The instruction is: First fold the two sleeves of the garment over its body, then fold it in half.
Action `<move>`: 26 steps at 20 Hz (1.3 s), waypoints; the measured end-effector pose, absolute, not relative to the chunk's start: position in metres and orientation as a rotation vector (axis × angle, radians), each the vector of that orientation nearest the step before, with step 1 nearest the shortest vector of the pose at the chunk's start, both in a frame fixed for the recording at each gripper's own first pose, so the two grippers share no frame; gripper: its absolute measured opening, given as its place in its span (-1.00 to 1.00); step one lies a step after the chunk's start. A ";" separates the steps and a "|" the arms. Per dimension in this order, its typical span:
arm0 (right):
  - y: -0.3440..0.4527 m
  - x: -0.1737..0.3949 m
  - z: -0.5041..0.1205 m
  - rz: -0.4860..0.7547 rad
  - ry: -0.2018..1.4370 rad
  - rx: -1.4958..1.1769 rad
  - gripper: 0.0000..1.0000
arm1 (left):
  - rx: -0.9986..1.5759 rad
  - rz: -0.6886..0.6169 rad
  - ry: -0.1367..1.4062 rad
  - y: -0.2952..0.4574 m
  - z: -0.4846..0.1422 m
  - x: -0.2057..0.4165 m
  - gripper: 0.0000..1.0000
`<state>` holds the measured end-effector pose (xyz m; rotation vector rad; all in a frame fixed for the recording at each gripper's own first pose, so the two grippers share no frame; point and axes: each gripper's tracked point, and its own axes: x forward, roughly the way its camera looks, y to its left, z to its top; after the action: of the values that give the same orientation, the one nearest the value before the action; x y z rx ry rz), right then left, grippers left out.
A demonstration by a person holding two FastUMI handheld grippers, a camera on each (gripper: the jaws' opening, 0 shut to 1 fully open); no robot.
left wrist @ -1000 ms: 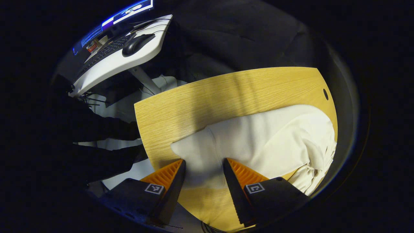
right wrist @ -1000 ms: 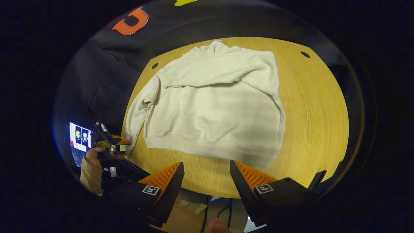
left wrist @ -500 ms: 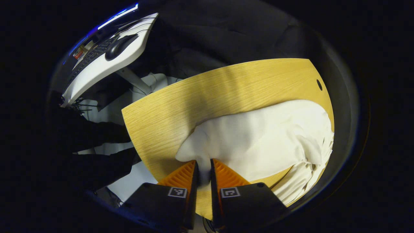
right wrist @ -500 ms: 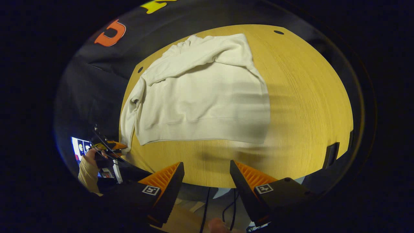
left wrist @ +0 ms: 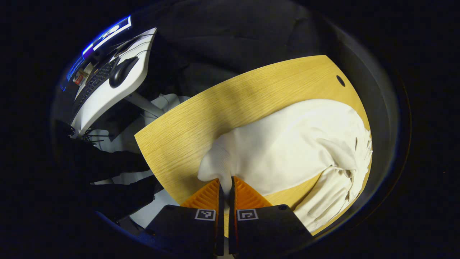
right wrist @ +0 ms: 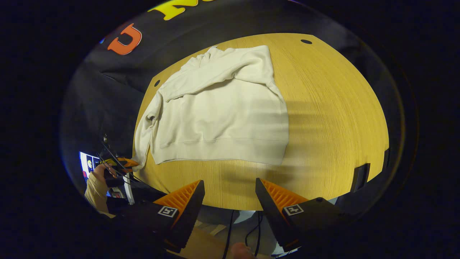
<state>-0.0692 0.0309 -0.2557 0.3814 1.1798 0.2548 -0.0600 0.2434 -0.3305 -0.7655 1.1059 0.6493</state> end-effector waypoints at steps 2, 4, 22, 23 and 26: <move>0.029 -0.066 -0.254 0.259 1.178 0.377 0.82 | -0.732 0.620 1.082 0.238 -0.312 -0.048 -0.84; 0.030 -0.062 -0.252 0.265 1.175 0.376 0.81 | -0.703 0.589 1.059 0.232 -0.293 -0.035 -0.84; 0.005 -0.034 -0.225 0.260 1.141 0.385 0.82 | -0.451 0.257 0.931 0.116 -0.170 0.141 -0.85; 0.002 -0.033 -0.225 0.253 1.142 0.390 0.82 | -0.423 0.230 0.928 0.104 -0.167 0.150 -0.85; -0.006 -0.032 -0.224 0.239 1.144 0.407 0.82 | -0.381 0.151 0.932 0.062 -0.162 0.174 -0.85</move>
<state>-0.0323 -0.0059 -0.2236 0.4068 1.1438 0.2394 0.1736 0.0625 -0.1618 -0.3809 0.9317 0.1508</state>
